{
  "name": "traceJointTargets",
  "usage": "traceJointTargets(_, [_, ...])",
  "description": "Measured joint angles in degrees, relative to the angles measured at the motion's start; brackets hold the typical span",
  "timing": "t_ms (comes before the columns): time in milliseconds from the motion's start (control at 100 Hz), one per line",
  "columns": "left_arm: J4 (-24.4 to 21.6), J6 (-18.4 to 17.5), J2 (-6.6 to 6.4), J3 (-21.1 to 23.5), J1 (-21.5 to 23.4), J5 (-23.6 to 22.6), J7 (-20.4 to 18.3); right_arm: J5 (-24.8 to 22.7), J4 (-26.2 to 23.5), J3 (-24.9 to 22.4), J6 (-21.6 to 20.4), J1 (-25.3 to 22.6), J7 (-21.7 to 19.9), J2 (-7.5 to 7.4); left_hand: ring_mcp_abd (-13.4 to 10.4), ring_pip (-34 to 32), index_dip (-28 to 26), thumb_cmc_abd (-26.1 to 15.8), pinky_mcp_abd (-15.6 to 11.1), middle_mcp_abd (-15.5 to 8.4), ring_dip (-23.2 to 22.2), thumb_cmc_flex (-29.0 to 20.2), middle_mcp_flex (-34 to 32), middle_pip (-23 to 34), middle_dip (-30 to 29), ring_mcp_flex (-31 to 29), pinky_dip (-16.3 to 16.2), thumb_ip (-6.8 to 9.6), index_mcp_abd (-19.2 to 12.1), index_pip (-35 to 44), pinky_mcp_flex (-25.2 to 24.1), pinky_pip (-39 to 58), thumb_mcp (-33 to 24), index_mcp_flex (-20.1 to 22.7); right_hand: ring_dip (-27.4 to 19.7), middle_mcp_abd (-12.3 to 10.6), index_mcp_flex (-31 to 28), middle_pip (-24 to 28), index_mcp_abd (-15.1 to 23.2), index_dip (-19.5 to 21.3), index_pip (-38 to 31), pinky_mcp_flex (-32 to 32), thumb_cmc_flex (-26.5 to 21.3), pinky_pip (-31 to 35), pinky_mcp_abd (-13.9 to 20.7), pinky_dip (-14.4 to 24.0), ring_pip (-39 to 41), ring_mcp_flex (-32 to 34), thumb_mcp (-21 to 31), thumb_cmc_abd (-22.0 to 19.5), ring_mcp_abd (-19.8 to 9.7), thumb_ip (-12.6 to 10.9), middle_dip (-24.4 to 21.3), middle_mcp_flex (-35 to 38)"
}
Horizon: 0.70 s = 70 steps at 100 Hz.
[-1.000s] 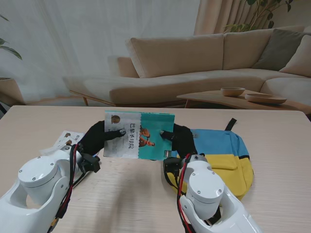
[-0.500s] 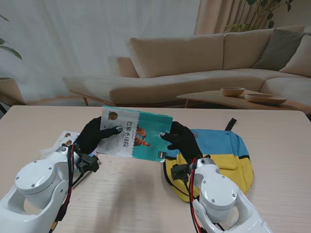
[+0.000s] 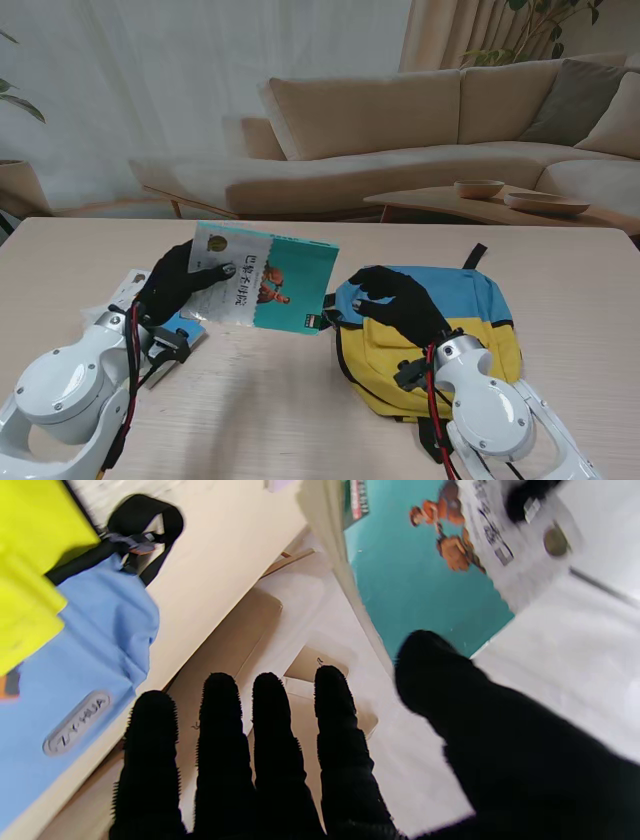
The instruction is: Pack books into the school bag then zip close the school bag
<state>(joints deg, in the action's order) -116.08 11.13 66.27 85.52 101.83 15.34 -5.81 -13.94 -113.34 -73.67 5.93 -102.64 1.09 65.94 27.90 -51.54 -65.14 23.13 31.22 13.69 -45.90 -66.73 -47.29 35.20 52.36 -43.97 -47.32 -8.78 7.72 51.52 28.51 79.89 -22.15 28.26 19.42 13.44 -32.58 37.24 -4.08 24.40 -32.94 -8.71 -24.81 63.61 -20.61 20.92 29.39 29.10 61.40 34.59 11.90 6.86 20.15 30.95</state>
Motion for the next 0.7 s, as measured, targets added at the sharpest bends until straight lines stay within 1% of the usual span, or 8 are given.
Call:
traceJointTargets(90, [-0.23, -1.61, -0.25, 0.22, 0.58, -1.39, -0.07, -9.25, 1.74, -0.08, -3.54, -0.03, -0.72, -1.09, 0.01, -0.01, -0.08, 0.01, 0.02, 0.04, -0.06, 0.0, 0.0, 0.11, 0.0, 0.0, -0.04, -0.01, 0.0, 0.0, 0.0, 0.0, 0.0, 0.02, 0.34, -0.71, 0.0, 0.68, 0.77, 0.0, -1.1, -0.11, 0.51, 0.15, 0.5, 0.0, 0.55, 0.26, -0.12, -0.59, -0.64, -0.16, 0.0, 0.01])
traceJointTargets(130, [-0.37, -2.02, -0.32, 0.25, 0.8, -1.55, -0.01, -11.96, 2.68, -0.27, -5.06, -0.02, -1.3, -1.47, 0.01, -0.02, -0.43, 0.02, 0.03, 0.04, -0.06, 0.0, 0.0, 0.14, 0.0, 0.0, -0.04, -0.01, 0.0, 0.0, 0.0, 0.0, 0.0, 0.02, 0.37, -1.29, 0.0, 0.7, 0.85, -0.01, -1.27, -0.11, 0.51, 0.2, 0.56, 0.0, 0.65, 0.27, -0.17, -0.61, -0.8, -0.16, 0.0, 0.01])
traceJointTargets(230, [-0.9, -2.55, -0.41, 0.22, 1.36, -2.81, 0.35, -13.18, 4.31, -1.17, -7.81, -0.17, -4.03, -2.34, 0.01, -0.02, -0.46, 0.04, 0.03, 0.04, -0.06, 0.0, 0.0, 0.2, 0.0, 0.0, -0.04, -0.01, 0.0, 0.0, 0.0, 0.0, 0.0, 0.07, 0.39, -1.88, 1.41, 1.32, 1.45, -0.28, -1.83, -0.48, 0.51, 0.66, 0.65, 0.0, 1.16, 0.44, -0.2, -0.72, -0.99, -0.15, 0.0, 0.01])
traceJointTargets(260, [-1.01, -2.85, -0.43, 0.19, 1.54, -3.34, 0.45, -13.86, 4.67, -1.46, -8.59, -0.29, -4.71, -2.62, 0.01, -0.02, -0.46, 0.08, 0.04, 0.04, -0.07, 0.0, 0.0, 0.23, 0.0, 0.0, -0.05, -0.01, 0.0, 0.0, 0.0, 0.0, 0.0, 0.12, 0.4, -1.91, 1.41, 1.35, 1.54, -0.28, -1.9, -0.74, 0.51, 0.69, 0.67, 0.0, 1.65, 0.45, -0.26, -1.01, -1.27, -1.07, 0.0, 0.01])
traceJointTargets(390, [-1.25, -4.14, -0.49, 0.15, 2.39, -4.05, 0.72, -22.54, 6.27, -3.05, -12.85, -1.05, -5.64, -3.47, 0.02, -0.03, -0.49, 0.21, 0.05, 0.04, -0.07, 0.0, 0.0, 0.29, 0.0, 0.0, -0.07, -0.01, 0.0, 0.0, 0.0, 0.01, 0.0, 0.2, 0.42, -2.84, 2.28, 1.38, 2.4, -0.28, -2.24, -1.05, 1.14, 0.77, 1.26, 0.01, 1.78, 0.47, -0.36, -1.32, -1.93, -1.7, 0.0, 0.02])
traceJointTargets(520, [-1.42, -4.69, -0.52, 0.56, 3.27, -2.93, 0.38, -24.52, 7.2, -5.17, -15.35, -2.31, -6.95, -4.17, 0.03, -0.1, -0.87, 0.46, 0.06, 0.04, -0.07, 0.0, 0.0, 0.59, 0.0, 0.0, -0.08, -0.01, 0.0, 0.0, 0.0, 0.01, 0.0, 0.41, 0.42, -3.53, 2.89, 1.38, 2.95, -0.29, -2.42, -1.14, 1.14, 0.78, 1.41, 0.02, 1.79, 0.47, -0.36, -1.32, -2.59, -1.7, 0.0, 0.01])
traceJointTargets(580, [-1.43, -4.84, -0.55, 0.67, 3.52, -2.65, 0.22, -27.14, 7.42, -6.39, -17.18, -3.01, -8.21, -4.49, 0.04, -0.11, -0.88, 0.49, 0.07, 0.04, -0.07, 0.0, 0.0, 0.61, 0.0, 0.0, -0.08, -0.01, 0.0, 0.0, 0.0, 0.01, 0.0, 0.41, 0.42, -4.33, 4.21, 1.39, 3.31, -0.31, -2.63, -1.14, 1.3, 0.78, 1.97, 0.02, 1.79, 0.47, -0.42, -1.32, -3.1, -1.7, 0.0, -0.88])
traceJointTargets(700, [-1.43, -5.32, -0.62, 0.69, 3.84, -2.6, 0.06, -30.95, 8.09, -7.95, -20.53, -4.06, -10.04, -5.34, 0.04, -0.12, -0.91, 0.51, 0.07, 0.04, -0.07, 0.0, 0.0, 0.64, 0.02, 0.0, -0.09, -0.01, 0.0, 0.0, 0.0, 0.01, 0.0, 0.43, 0.47, -5.65, 5.88, 1.39, 3.66, -0.32, -2.63, -0.99, 4.09, 0.78, 2.48, 0.02, 1.77, -0.1, -4.15, -1.31, -4.34, -1.77, -0.36, -2.25])
